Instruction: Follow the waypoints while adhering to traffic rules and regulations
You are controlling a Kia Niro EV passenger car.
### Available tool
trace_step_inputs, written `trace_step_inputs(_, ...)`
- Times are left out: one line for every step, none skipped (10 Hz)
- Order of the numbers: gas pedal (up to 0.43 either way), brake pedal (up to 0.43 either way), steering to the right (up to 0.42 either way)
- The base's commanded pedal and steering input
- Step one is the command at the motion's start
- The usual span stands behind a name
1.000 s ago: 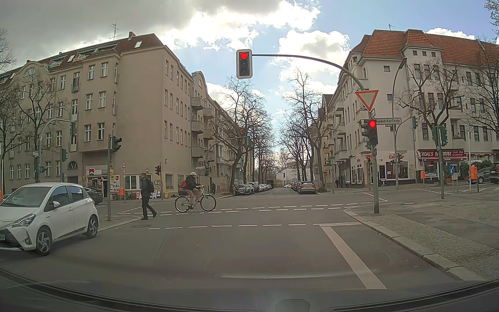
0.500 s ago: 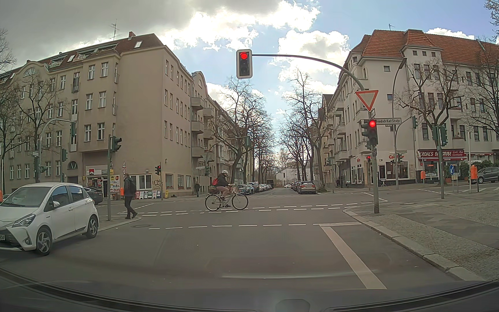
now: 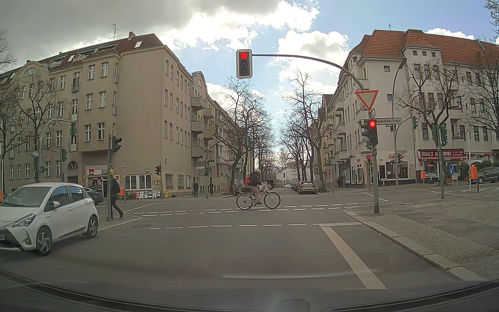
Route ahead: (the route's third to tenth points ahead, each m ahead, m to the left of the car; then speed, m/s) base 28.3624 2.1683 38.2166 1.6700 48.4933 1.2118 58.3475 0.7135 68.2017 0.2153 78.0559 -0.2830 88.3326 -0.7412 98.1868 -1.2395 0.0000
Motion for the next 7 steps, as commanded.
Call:
trace_step_inputs(0.000, 0.463, -0.009)
trace_step_inputs(0.000, 0.463, -0.009)
trace_step_inputs(0.000, 0.463, -0.009)
trace_step_inputs(0.000, 0.463, -0.009)
trace_step_inputs(0.000, 0.463, -0.010)
trace_step_inputs(0.000, 0.463, -0.010)
trace_step_inputs(0.000, 0.463, -0.010)
